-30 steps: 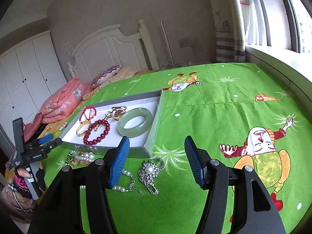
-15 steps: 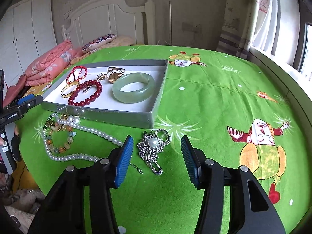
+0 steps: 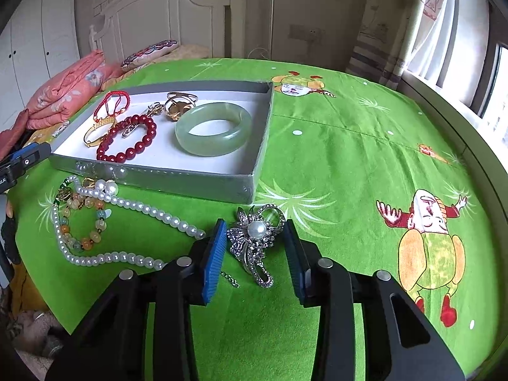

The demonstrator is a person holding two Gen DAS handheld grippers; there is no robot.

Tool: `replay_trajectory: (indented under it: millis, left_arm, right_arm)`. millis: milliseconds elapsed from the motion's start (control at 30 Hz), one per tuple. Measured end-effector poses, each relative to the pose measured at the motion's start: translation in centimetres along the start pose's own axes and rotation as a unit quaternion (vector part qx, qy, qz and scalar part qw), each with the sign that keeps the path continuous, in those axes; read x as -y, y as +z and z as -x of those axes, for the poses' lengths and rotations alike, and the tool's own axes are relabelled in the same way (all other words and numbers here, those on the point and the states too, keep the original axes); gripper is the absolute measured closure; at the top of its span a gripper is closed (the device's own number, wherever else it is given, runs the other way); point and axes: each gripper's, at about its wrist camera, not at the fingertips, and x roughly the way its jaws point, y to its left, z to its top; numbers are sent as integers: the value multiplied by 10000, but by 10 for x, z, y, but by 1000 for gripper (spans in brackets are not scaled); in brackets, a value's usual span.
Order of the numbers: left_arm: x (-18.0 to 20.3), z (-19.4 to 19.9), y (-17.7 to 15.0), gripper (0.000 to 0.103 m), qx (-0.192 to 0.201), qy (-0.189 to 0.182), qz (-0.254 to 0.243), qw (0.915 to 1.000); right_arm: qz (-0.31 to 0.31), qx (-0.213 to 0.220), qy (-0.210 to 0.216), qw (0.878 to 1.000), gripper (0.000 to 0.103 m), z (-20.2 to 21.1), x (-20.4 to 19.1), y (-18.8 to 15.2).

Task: Organize jewelry
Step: 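Withdraw both tools from the tray toward the remaining jewelry, then grasp the silver pearl flower brooch with the right tool while the left tool grasps the orange-green bead bracelet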

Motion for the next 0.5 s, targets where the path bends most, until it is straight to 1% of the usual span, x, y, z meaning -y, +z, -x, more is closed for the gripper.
replay_trajectory:
  millis: [133,267,300,400,500]
  left_arm:
    - [1,1,0,3,51,-12,-32,10000]
    - [8,8,-3,3,173,18,-177,9997]
    - [11,11,-5,3,184,-49,-195,9996]
    - [27,19,-12,3,159,-464,-241,9985]
    - [55,25,-22,3,47,-744,-711,9947]
  right_arm:
    - [-86,80,94,9999,71,4,6,-3]
    - [-210,222,62,9995,71,12,17,-3]
    - [-232,258,51,9994,71,14,19,-3]
    - [-252,322,52,9992,71,16,21,-2]
    - [-251,321,95,9991,71,15,20,-4]
